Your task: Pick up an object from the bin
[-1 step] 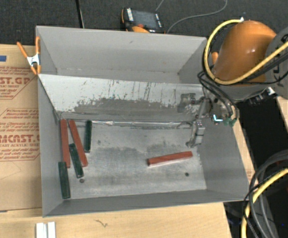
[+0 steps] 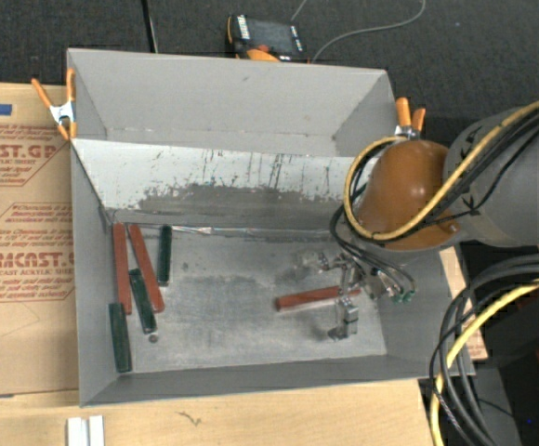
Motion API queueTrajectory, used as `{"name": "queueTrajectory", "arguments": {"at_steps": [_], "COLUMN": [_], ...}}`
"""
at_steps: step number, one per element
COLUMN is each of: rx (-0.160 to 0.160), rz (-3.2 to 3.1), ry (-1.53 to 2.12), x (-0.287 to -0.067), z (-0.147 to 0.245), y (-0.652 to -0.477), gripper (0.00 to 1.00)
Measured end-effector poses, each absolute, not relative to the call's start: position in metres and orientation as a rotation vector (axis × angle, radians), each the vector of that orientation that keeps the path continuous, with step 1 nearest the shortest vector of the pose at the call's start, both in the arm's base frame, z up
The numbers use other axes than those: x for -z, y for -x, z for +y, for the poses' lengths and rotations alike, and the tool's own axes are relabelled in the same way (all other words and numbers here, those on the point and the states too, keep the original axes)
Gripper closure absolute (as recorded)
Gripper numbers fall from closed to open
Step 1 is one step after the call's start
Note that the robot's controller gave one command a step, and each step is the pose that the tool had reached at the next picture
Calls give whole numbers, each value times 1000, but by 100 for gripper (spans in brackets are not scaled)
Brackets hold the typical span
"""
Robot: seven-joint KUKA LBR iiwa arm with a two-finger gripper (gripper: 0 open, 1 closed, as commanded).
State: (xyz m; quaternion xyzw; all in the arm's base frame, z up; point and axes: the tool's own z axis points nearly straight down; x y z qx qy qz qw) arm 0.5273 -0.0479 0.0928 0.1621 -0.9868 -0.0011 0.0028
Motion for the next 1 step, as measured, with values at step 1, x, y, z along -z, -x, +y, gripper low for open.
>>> {"name": "queueTrajectory", "arguments": {"at_steps": [1], "rx": [2], "rz": [-3090], "ry": [-560], "x": [-68], "z": [-52], "y": [-528], "gripper": [0]}}
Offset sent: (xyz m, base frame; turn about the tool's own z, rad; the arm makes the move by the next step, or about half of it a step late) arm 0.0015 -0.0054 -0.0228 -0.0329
